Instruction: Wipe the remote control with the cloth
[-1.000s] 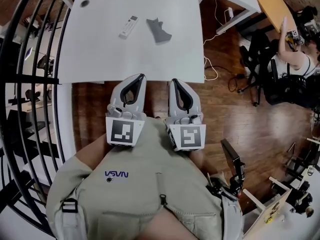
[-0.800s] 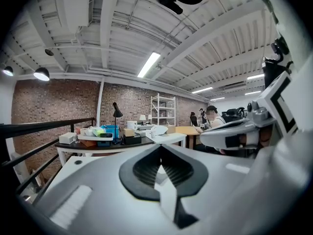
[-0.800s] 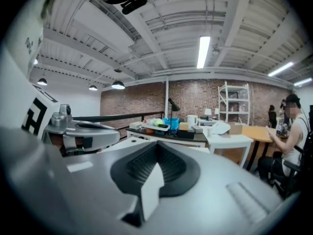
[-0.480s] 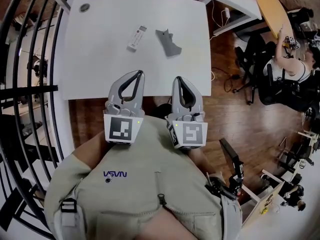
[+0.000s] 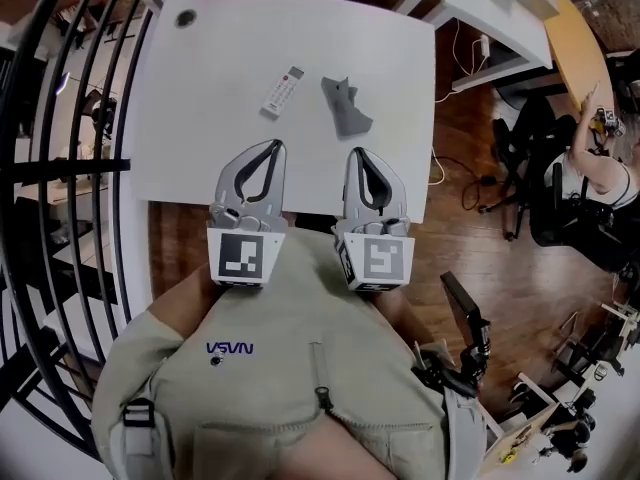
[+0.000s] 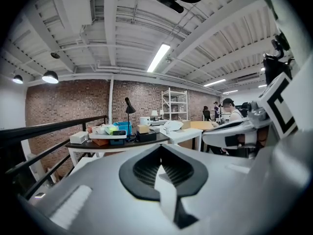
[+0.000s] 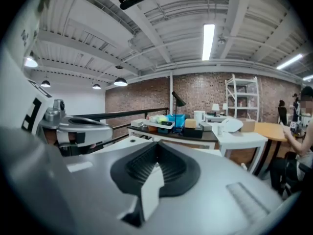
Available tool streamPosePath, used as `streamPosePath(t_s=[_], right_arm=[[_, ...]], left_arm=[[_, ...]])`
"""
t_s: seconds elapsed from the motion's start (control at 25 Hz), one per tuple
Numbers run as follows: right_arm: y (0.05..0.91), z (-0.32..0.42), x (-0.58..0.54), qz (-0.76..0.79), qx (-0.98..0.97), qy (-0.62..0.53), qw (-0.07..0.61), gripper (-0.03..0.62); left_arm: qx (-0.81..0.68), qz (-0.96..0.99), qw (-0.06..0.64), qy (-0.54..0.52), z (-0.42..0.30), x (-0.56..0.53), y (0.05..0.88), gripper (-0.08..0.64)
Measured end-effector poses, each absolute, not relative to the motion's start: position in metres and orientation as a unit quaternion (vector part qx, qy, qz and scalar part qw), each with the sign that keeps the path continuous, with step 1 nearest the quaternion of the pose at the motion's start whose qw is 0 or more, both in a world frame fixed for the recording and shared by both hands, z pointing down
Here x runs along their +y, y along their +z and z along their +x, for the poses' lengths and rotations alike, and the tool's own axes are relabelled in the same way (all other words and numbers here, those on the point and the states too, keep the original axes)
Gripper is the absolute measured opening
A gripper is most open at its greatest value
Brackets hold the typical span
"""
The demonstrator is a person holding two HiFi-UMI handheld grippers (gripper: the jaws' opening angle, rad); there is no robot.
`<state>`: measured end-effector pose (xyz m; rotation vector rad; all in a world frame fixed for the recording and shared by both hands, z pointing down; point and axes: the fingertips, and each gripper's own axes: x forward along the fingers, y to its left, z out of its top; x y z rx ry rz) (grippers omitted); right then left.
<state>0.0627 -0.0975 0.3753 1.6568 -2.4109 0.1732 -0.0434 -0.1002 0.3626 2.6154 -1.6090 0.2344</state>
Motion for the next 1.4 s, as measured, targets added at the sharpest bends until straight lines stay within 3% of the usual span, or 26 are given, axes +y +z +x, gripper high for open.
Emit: streamPosePath(t_s=[0.68, 0.76, 1.0, 1.4], right_arm=[[0.404, 0.091, -0.179, 0.513, -0.847, 0.055, 0.127, 0.018], [0.414, 0.088, -0.184, 0.513, -0.845, 0.056, 0.142, 0.034], [0.446, 0.077, -0.200, 0.511, -0.837, 0.072, 0.183, 0.082], [0.499, 0.069, -0.223, 0.508, -0.820, 0.112, 0.239, 0.144]], left_arm=[[-0.571, 0.809, 0.019, 0.135, -0.022, -0.174, 0.398, 0.006], [-0.562, 0.813, 0.026, 0.149, -0.027, -0.183, 0.414, 0.082], [-0.524, 0.823, 0.068, 0.209, -0.042, -0.207, 0.481, 0.204], [-0.479, 0.820, 0.144, 0.280, -0.056, -0.226, 0.565, 0.313]])
